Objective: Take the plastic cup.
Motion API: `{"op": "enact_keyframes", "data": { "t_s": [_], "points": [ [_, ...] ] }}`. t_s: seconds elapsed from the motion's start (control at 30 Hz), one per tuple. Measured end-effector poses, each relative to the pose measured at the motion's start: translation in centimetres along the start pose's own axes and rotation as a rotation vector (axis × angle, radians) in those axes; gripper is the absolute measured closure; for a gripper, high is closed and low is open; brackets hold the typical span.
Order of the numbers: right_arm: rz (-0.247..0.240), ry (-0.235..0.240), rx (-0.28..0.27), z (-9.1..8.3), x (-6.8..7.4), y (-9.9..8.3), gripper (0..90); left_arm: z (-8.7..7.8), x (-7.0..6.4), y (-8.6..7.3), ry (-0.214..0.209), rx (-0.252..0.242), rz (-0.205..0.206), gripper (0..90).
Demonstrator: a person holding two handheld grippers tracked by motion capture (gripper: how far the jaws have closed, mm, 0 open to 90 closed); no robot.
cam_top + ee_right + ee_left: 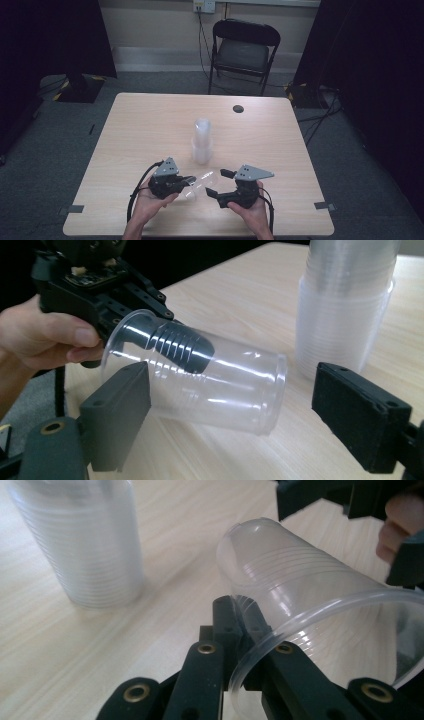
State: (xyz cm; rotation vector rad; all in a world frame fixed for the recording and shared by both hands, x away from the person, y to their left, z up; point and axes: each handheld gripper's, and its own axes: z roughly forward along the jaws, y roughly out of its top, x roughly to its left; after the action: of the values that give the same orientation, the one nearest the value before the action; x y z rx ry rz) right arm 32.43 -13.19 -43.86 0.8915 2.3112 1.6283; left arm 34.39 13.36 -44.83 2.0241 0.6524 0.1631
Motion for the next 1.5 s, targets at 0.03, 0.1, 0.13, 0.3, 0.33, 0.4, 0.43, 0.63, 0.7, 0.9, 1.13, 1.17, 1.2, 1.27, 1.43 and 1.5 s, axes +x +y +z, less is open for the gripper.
{"op": "enact_keyframes", "data": {
  "t_s": [0.03, 0.1, 0.13, 0.3, 0.33, 0.4, 0.43, 0.63, 0.7, 0.9, 1.13, 1.17, 1.2, 1.27, 1.43, 1.5],
  "points": [
    [-0.002, 0.008, 0.009, 0.2, 0.0, -0.1, 16.0, 0.2, 0.0, 0.0, -0.008, 0.008, 0.005, 88.9],
    [-0.014, 0.013, 0.018, 0.3, 0.1, -0.3, 16.1, 0.6, -0.1, 0.0, -0.022, 0.038, 0.014, 88.8],
    [-0.014, 0.013, 0.018, 0.3, 0.1, -0.3, 16.1, 0.6, -0.1, 0.0, -0.022, 0.038, 0.014, 88.7],
    [-0.110, 0.018, 0.052, 0.6, 0.6, -0.5, 13.6, 1.2, 0.2, 0.8, -0.072, 0.084, 0.008, 89.0],
    [-0.125, 0.003, 0.059, 0.7, 0.7, -0.5, 13.5, 1.2, 0.2, 0.9, -0.070, 0.097, 0.008, 89.2],
    [-0.153, 0.019, 0.074, 0.9, 0.7, -0.5, 13.0, 1.4, 0.3, 1.0, -0.073, 0.106, 0.005, 89.1],
    [-0.153, 0.019, 0.074, 0.9, 0.7, -0.5, 13.0, 1.4, 0.4, 1.1, -0.082, 0.120, 0.002, 89.1],
    [-0.270, 0.012, 0.120, 1.4, 1.5, -0.1, 12.8, 1.6, 1.0, 2.0, -0.081, 0.164, -0.034, 89.3],
    [-0.292, 0.007, 0.130, 1.5, 1.6, -0.1, 12.3, 1.6, 1.1, 2.2, -0.086, 0.170, -0.039, 89.5],
    [-0.377, -0.050, 0.163, 2.5, 2.2, 0.1, 11.9, 1.4, 1.6, 2.9, -0.078, 0.174, -0.074, 89.8],
    [-0.414, -0.066, 0.197, 3.9, 2.4, 0.3, 12.1, 1.7, 1.4, 3.2, -0.095, 0.167, -0.104, 89.6],
    [-0.422, -0.069, 0.206, 4.2, 2.5, 0.4, 12.1, 1.8, 1.4, 3.3, -0.097, 0.168, -0.110, 89.6],
    [-0.422, -0.069, 0.206, 4.2, 2.5, 0.4, 12.1, 1.8, 1.4, 3.3, -0.097, 0.168, -0.110, 89.6],
    [-0.424, -0.064, 0.206, 4.5, 2.5, 0.4, 12.8, 1.9, 1.3, 3.3, -0.099, 0.173, -0.115, 89.5],
    [-0.464, -0.066, 0.228, 5.2, 2.9, 0.6, 15.0, 2.5, 1.0, 3.8, -0.119, 0.204, -0.086, 89.4],
    [-0.466, -0.060, 0.228, 5.3, 3.0, 0.7, 16.2, 2.6, 1.0, 3.9, -0.116, 0.212, -0.086, 89.1]
  ]
}}
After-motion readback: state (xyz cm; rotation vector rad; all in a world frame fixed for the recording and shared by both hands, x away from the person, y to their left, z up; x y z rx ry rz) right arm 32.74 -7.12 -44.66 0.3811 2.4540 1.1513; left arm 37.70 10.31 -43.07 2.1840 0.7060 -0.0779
